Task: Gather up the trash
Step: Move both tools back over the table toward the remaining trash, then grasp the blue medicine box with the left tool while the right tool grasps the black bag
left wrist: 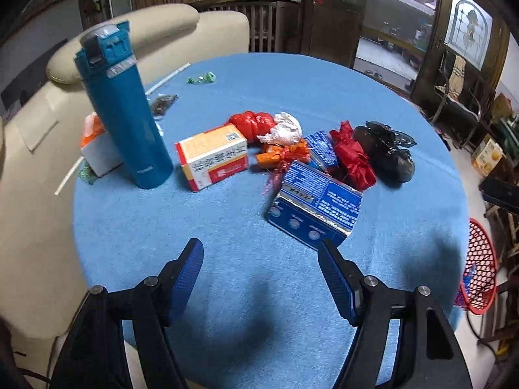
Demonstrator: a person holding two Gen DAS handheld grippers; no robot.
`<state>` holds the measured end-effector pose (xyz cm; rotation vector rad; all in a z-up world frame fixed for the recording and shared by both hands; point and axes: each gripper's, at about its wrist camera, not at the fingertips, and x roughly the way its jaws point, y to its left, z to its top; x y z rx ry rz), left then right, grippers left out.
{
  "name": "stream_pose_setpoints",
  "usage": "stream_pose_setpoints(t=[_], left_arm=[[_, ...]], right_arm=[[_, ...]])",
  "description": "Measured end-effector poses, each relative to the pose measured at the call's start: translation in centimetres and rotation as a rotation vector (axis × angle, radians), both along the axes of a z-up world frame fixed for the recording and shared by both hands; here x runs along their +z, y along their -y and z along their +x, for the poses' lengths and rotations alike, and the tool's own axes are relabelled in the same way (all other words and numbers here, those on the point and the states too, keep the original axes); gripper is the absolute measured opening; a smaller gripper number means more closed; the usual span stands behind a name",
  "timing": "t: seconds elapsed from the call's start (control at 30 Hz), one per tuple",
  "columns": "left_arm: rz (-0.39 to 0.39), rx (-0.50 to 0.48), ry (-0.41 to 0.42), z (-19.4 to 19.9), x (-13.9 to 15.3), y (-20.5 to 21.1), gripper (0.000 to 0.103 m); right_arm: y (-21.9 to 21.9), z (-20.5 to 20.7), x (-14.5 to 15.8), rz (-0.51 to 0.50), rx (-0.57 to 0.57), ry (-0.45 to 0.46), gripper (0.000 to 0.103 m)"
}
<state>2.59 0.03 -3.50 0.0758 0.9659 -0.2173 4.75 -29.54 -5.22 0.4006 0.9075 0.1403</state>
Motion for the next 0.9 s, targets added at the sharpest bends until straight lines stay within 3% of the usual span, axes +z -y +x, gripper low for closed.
stream_pose_setpoints(t=[0.27, 0.53, 0.9], left_arm=[[-0.103, 0.022, -0.108, 4.1, -1.3, 2.5, 0.074], [-0.142, 0.16, -0.229, 8.4, -3.7, 4.8, 0.074], [-0.117, 0.202, -0.266, 10.4, -5.5, 6.7, 0.081]], right_arm=[[-0.2, 3.2, -2.1, 0.073, -0.032, -0.047, 0.071], [1.1, 3.2, -3.6, 0.082, -0.048, -0.066, 0.071], [-1.1, 7.2, -3.4, 0.109, 0.035, -0.05, 0.068]])
